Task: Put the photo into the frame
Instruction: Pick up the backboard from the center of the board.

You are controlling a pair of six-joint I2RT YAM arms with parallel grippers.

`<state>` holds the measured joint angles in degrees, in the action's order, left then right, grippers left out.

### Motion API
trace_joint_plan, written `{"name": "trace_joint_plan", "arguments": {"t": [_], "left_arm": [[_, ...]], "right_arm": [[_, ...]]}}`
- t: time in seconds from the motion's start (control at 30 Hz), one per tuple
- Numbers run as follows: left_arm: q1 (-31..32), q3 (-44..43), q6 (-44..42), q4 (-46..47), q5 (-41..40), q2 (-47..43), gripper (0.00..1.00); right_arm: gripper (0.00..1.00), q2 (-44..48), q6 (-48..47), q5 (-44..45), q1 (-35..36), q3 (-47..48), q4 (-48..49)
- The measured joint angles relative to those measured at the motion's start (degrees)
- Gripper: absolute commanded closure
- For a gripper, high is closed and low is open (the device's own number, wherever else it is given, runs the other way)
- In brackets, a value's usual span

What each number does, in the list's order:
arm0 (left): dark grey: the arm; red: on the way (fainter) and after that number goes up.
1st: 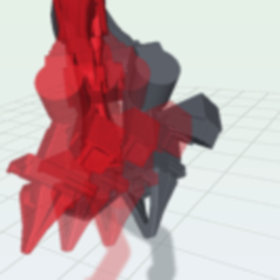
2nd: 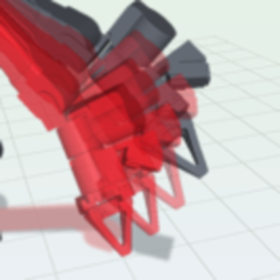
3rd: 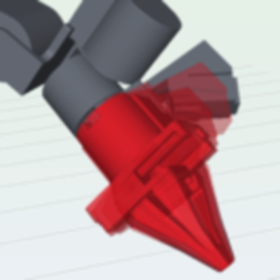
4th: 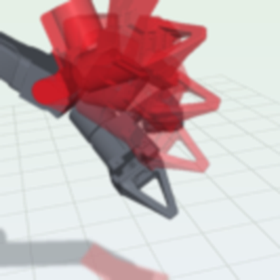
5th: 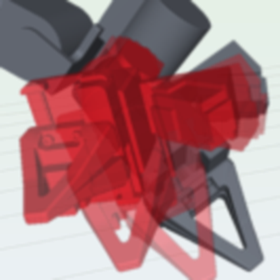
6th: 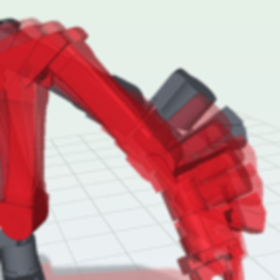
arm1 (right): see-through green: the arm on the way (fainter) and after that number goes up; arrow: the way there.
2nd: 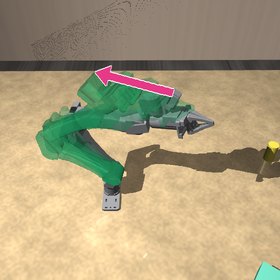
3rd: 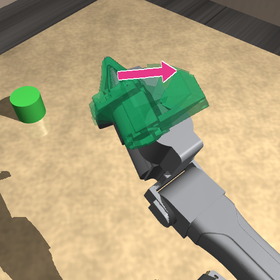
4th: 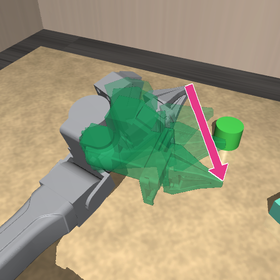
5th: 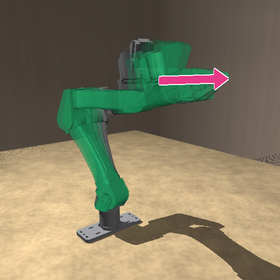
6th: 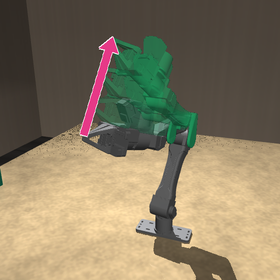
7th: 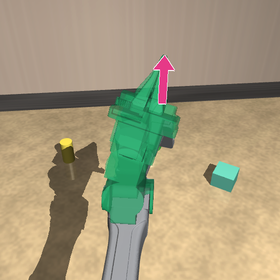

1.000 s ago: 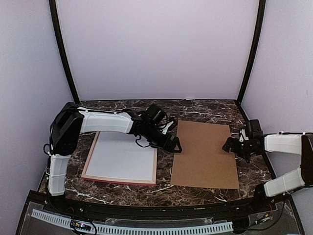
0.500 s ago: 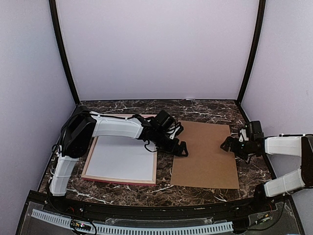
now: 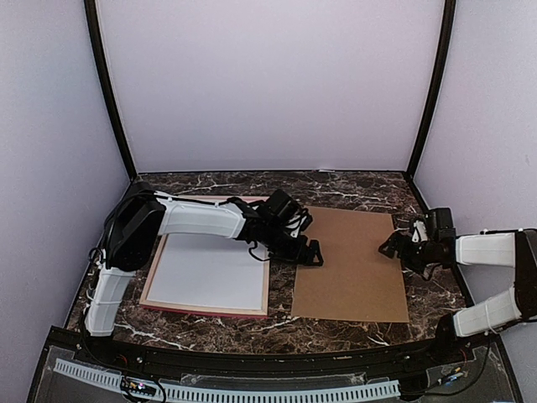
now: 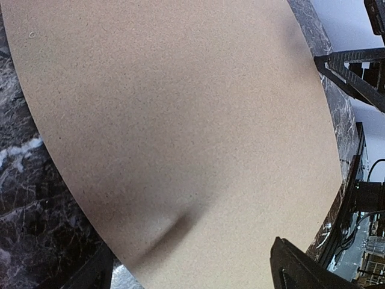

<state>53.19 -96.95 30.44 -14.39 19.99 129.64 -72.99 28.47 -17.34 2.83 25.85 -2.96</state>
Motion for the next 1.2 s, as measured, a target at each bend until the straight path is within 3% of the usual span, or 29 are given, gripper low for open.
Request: {"name": "trace_joint_plan", "arguments": {"t": [0.67, 1.2], "left_arm": [[-2.16, 1.86, 2.01, 0.90, -7.48, -1.22, 0.07], [-2.29, 3.26, 3.02, 2.01, -7.85, -1.99, 0.07]], "right_arm": [[0.30, 8.50, 2.01, -14.10, -1.53, 0.42, -3.65], [0.35, 16.33, 4.90, -26.56, -1.81, 4.74, 1.73]]}}
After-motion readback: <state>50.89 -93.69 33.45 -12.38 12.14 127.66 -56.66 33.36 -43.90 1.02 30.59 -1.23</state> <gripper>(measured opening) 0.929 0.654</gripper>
